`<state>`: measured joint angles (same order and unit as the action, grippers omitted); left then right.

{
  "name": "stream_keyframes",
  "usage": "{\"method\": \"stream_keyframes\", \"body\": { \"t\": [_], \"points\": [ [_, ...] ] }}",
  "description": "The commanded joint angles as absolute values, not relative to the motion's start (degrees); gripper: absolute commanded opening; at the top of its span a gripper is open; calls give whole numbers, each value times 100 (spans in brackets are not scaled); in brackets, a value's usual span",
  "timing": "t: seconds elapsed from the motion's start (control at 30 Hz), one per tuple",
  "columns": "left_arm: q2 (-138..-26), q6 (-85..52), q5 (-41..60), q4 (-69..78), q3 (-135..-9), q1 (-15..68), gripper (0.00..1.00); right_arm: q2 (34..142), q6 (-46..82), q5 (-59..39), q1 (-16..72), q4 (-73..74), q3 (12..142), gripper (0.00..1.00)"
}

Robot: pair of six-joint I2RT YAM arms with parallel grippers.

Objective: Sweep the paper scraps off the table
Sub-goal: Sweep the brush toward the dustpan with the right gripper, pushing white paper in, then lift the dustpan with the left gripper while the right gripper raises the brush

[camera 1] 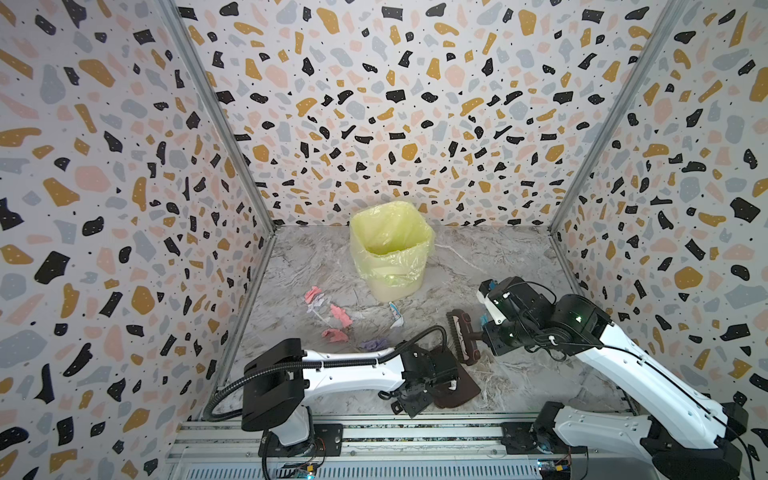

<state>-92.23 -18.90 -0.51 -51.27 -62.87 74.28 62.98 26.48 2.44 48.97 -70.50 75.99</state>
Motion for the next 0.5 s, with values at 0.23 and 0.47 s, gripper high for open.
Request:
{"method": "stream_keyframes", "body": {
  "t": [0.23, 0.47],
  "points": [
    [-9000, -1993, -208, -5122, -6569, 7348, 0, 6026, 2503, -402, 4902, -7005, 7824, 0],
    [-8907, -2007, -337, -5102, -6620, 7321, 0, 5855, 2587, 17, 4617, -7028, 8191, 0]
  ]
}}
